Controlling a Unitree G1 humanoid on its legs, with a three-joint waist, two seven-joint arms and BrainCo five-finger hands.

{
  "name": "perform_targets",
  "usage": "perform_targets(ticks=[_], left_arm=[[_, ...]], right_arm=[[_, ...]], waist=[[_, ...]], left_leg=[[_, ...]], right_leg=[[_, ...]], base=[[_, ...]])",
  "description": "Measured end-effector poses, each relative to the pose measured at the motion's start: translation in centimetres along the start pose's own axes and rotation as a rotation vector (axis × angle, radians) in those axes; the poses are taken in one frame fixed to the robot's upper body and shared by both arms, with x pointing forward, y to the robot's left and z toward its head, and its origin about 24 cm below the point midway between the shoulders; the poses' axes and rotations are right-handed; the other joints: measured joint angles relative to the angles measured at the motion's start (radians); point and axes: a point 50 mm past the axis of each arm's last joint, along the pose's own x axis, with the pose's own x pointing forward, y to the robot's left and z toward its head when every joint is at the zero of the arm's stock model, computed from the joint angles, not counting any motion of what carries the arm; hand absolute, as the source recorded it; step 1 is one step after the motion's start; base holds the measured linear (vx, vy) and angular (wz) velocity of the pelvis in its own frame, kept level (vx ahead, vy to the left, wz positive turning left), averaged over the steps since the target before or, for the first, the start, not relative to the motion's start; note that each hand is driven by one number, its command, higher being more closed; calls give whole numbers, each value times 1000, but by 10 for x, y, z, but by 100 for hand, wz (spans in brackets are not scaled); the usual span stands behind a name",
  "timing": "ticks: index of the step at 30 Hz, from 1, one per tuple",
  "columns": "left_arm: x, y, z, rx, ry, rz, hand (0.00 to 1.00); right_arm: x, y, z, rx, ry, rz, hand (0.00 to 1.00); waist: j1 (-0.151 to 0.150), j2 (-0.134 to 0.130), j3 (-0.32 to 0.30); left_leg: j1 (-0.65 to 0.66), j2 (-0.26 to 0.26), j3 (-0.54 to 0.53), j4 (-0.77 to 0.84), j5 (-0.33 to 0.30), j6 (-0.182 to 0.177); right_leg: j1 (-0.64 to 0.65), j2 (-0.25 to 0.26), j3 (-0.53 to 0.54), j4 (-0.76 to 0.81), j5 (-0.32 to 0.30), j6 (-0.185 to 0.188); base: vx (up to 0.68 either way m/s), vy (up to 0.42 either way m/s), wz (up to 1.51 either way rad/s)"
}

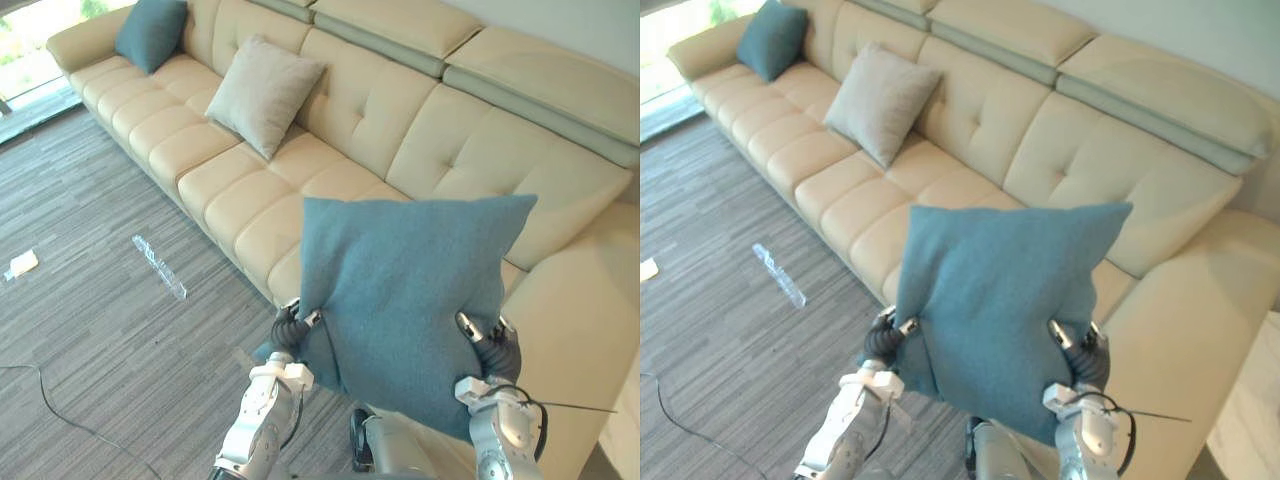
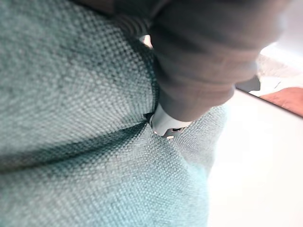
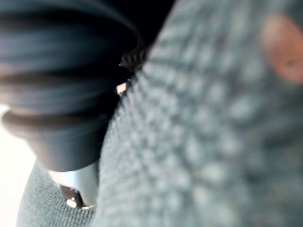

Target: Pick up cushions and gather them together orderly.

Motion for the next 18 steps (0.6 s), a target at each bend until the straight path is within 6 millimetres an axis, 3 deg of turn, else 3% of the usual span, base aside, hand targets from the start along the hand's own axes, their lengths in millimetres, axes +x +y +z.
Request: perform_targets(ticks=[3, 5, 6, 10, 11, 12, 13, 14, 16, 18], left_arm=[[-7, -2, 2, -28, -20, 1, 100], [-6, -5, 8, -39, -49, -18, 100], [-6, -5, 8, -45, -54, -14, 100], [-7, -6, 6, -36, -47, -13, 100], [-7, -5, 7, -29, -47, -12, 100], [-7, -5, 6, -27, -46, -10, 100], [-10, 0, 5, -17, -37, 7, 100], [-12, 2, 4, -13, -32, 12, 100], [-13, 6, 4, 3, -26, 17, 100], [-13, 8, 5, 11, -30, 20, 100]], right_arm=[[-1, 4, 15, -8, -66, 40, 100], [1, 5, 18, -8, -89, 47, 100], [0, 5, 17, -7, -81, 43, 100], [-2, 2, 14, -14, -63, 29, 100], [-1, 2, 14, -22, -63, 31, 100], [-1, 3, 13, -31, -63, 32, 100], [-1, 4, 6, -37, -36, 30, 100], [-2, 4, 3, -31, -22, 21, 100], [-6, 6, -6, -4, 16, -2, 100], [-5, 10, -7, 7, 18, 3, 100]], waist=[[30, -7, 0], [45, 0, -3], [53, -2, -1], [52, -14, 4], [60, -10, 2], [61, -2, -1], [65, -16, -7], [62, -29, -11], [58, -72, -26], [62, -82, -37]], left_leg=[[-62, 82, 92, 183, -1, 8], [-92, 115, 128, 131, -30, 27], [-87, 124, 137, 33, -41, 24], [-84, 77, 33, -243, -43, 12], [-78, 46, -42, -391, -8, -10], [-66, 45, -64, -442, 30, -26], [-41, 36, -42, -416, 61, -98], [-37, 27, -26, -405, 46, -82], [-39, 15, 70, -341, -21, -57], [-48, 15, 137, -312, -53, -38]], right_leg=[[109, 0, 63, -50, -31, -7], [130, -4, 107, -74, -38, 4], [152, -14, 135, -76, -44, 12], [209, -53, 223, -85, -88, 67], [204, -59, 278, -72, -114, 103], [203, -56, 300, -67, -128, 125], [203, -63, 366, -56, -146, 154], [201, -73, 384, -59, -145, 156], [188, -118, 470, -109, -116, 205], [165, -139, 532, -158, -71, 237]], base=[[356, 1, -49], [303, 141, -64], [258, 177, -58], [249, 329, -53], [159, 347, -83], [235, 515, -124], [153, 330, -89], [165, 386, -93], [154, 440, -86], [79, 312, -108]])
